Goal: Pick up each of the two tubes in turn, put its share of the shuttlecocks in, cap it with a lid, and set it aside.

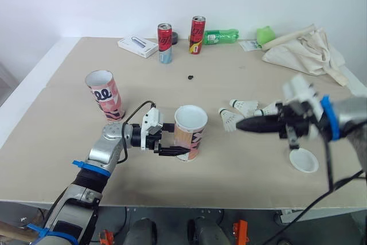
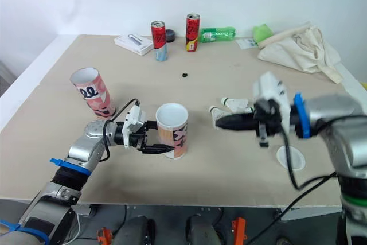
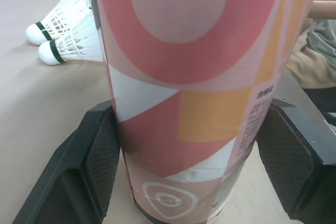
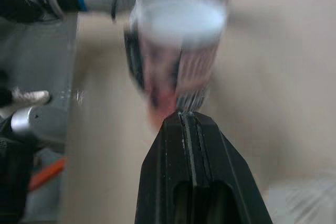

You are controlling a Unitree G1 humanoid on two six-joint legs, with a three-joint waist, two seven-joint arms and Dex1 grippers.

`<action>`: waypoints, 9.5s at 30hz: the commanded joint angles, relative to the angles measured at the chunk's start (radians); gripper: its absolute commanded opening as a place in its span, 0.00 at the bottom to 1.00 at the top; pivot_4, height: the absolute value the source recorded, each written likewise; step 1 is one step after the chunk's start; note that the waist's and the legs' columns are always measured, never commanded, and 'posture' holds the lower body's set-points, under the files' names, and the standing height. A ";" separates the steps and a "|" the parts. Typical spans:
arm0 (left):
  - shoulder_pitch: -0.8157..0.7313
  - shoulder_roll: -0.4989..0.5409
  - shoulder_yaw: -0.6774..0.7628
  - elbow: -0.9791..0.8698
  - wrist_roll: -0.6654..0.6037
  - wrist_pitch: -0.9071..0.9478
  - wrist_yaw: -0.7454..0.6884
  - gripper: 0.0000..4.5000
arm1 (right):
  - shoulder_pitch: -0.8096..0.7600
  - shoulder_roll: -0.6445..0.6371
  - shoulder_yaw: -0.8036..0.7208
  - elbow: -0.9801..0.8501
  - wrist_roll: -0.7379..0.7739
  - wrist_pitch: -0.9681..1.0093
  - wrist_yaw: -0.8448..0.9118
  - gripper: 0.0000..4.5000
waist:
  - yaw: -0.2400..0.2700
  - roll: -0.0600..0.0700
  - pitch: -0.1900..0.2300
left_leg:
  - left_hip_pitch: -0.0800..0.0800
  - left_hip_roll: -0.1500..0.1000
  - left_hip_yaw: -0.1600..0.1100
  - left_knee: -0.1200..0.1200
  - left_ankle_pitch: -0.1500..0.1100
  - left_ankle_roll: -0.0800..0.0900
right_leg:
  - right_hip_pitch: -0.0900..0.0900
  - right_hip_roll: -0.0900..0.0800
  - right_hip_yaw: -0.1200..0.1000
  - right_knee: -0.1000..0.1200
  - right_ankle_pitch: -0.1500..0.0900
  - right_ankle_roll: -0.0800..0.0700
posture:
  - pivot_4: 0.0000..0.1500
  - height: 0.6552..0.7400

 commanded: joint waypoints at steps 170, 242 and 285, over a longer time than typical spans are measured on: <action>0.635 0.117 0.490 -0.792 -0.320 0.297 0.615 1.00 | 0.177 0.140 -0.143 -0.124 0.231 -0.002 -0.387 0.99 | -0.037 -0.005 0.002 | 0.002 0.002 0.024 -0.001 -0.003 0.004 | 0.001 -0.001 0.028 -0.017 0.012 0.018 | 1.00 1.00; 0.101 0.087 0.427 -0.003 0.002 -0.058 0.758 0.56 | 0.128 0.265 -0.059 -0.058 0.113 -0.083 -0.436 1.00 | -0.023 -0.007 0.002 | -0.002 0.000 0.024 0.001 -0.005 0.002 | -0.001 -0.003 0.024 -0.016 0.015 0.013 | 1.00 1.00; 0.093 0.060 0.390 -0.012 0.048 -0.027 0.824 0.98 | 0.132 0.241 -0.069 -0.068 0.127 -0.064 -0.431 1.00 | -0.023 -0.007 0.002 | -0.002 0.000 0.024 0.002 -0.005 0.002 | -0.001 -0.003 0.024 -0.016 0.016 0.013 | 1.00 1.00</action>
